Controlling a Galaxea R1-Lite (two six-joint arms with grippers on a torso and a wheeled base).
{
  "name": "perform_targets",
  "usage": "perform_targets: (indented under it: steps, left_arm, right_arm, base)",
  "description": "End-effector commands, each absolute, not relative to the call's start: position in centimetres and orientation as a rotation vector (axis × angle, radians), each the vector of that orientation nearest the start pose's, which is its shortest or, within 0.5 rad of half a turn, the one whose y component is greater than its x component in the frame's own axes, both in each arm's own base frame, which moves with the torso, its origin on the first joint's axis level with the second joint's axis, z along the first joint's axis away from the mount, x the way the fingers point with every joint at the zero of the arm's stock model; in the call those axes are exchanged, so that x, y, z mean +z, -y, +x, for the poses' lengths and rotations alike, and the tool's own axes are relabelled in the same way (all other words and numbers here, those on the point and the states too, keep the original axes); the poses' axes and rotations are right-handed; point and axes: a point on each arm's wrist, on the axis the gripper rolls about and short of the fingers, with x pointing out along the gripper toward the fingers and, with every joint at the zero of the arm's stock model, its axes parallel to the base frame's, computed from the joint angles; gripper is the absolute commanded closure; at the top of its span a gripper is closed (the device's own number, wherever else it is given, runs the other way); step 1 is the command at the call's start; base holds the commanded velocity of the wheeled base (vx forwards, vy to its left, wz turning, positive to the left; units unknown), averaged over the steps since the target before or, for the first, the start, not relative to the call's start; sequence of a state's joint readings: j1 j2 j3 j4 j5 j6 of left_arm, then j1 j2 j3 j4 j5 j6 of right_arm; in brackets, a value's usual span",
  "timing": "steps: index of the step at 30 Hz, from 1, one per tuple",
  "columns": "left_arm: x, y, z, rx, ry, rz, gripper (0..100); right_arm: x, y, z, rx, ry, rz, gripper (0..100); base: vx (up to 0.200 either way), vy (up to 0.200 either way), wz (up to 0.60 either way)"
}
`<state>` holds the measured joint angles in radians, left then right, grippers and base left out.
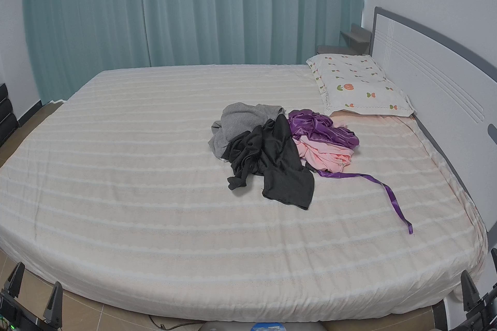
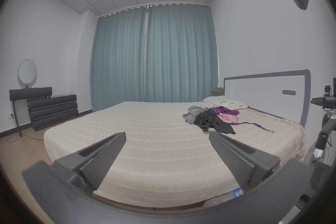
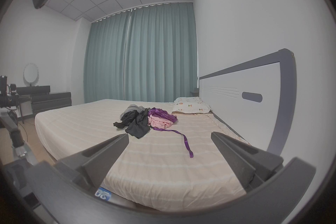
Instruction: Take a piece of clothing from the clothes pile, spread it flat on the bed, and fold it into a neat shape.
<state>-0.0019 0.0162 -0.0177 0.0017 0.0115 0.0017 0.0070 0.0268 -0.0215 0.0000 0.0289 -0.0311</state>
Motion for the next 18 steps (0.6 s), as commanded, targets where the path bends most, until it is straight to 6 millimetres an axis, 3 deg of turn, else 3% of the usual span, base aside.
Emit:
perform_targets:
  steps: [1,7,9,10,11,12,14,15,16,18]
  left_arm:
    - [7.5,0.0,-2.2,0.011,-0.009,0.002,0]
    - [7.5,0.0,-2.2,0.011,-0.008,0.002,0]
    - [7.5,0.0,-2.2,0.009,-0.009,0.002,0]
    - [7.5,0.0,-2.2,0.009,-0.008,0.002,0]
    - [7.5,0.0,-2.2,0.009,-0.008,0.002,0]
    - [7.5,0.0,-2.2,0.011,-0.008,0.002,0]
    - [7.5,0.0,-2.2,0.011,-0.008,0.002,0]
    - [7.5,0.0,-2.2,0.009,-0.008,0.002,0]
    - [7.5,0.0,-2.2,0.011,-0.008,0.002,0]
    - [7.5,0.0,-2.2,0.011,-0.008,0.002,0]
  right_arm:
    - [15.9,-0.1,-1.1,0.066,0.009,0.049,0]
    - [15.7,-0.7,5.2,0.183,-0.314,0.077,0]
    - [15.6,-1.2,8.0,0.234,-0.391,0.093,0]
    - [15.6,-1.3,8.4,0.239,-0.4,0.096,0]
    - [15.6,-1.9,10.4,0.258,-0.442,0.107,0]
    - [15.6,-1.9,10.6,0.258,-0.443,0.109,0]
    - [15.1,-2.9,15.0,0.264,-0.517,0.127,0]
    - [15.1,-2.9,15.3,0.265,-0.521,0.128,0]
    - [14.6,-3.5,17.8,0.265,-0.551,0.132,0]
    - [13.5,-4.3,21.1,0.268,-0.596,0.136,0]
  base:
    - [0.0,0.0,0.0]
    - [0.0,0.0,0.0]
    - [0.0,0.0,0.0]
    - [0.0,0.0,0.0]
    - [0.0,0.0,0.0]
    - [0.0,0.0,0.0]
    - [0.0,0.0,0.0]
    - [0.0,0.0,0.0]
    - [0.0,0.0,0.0]
    - [0.0,0.0,0.0]
